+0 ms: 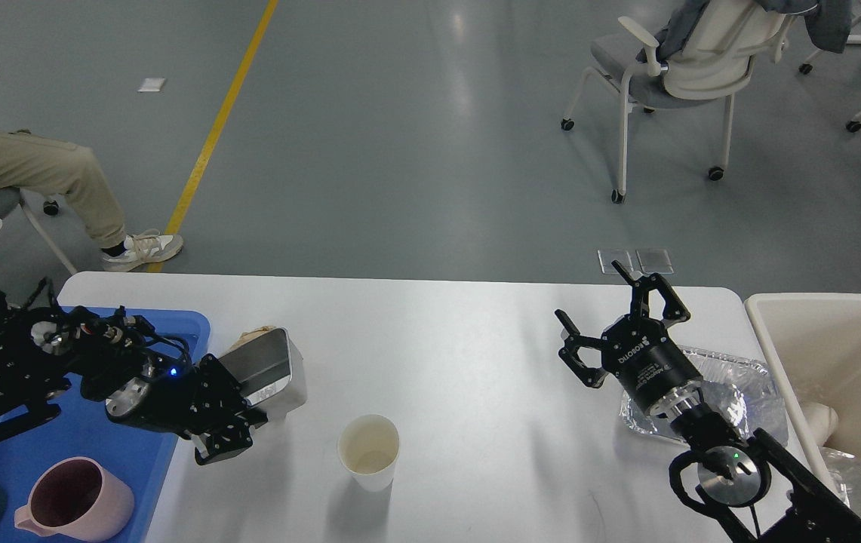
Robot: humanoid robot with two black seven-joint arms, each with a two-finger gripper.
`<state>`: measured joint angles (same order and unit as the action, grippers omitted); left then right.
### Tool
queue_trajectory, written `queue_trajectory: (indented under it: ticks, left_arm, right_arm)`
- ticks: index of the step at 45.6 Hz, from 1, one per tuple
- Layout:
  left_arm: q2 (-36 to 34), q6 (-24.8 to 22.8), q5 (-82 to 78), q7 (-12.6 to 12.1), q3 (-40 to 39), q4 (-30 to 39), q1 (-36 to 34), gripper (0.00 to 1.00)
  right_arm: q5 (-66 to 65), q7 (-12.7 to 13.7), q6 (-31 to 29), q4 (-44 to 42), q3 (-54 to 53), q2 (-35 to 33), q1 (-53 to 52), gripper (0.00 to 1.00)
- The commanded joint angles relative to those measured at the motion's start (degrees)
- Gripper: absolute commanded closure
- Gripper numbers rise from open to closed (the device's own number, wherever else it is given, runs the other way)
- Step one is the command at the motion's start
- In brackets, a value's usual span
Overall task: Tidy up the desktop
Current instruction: 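Lift the metal tin and place it into the blue tray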
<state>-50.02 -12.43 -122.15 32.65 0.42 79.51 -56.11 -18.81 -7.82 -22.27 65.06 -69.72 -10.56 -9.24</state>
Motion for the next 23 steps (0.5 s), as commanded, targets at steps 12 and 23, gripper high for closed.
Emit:
queue_trajectory:
  ticks: [12,23]
  left_arm:
    - [-17.6,1.1,14.2,-0.1,-8.9,7.1,8.4,0.99]
    - [-26.3,5.0,32.2,0.2,-9.4,7.1,10.1,0.99]
  right_arm:
    - [0.0,0.0,0.1,0.0,0.3,0.1,-0.2,0.00]
    - [0.0,0.0,0.1,0.0,0.4,0.2,0.0,0.00]
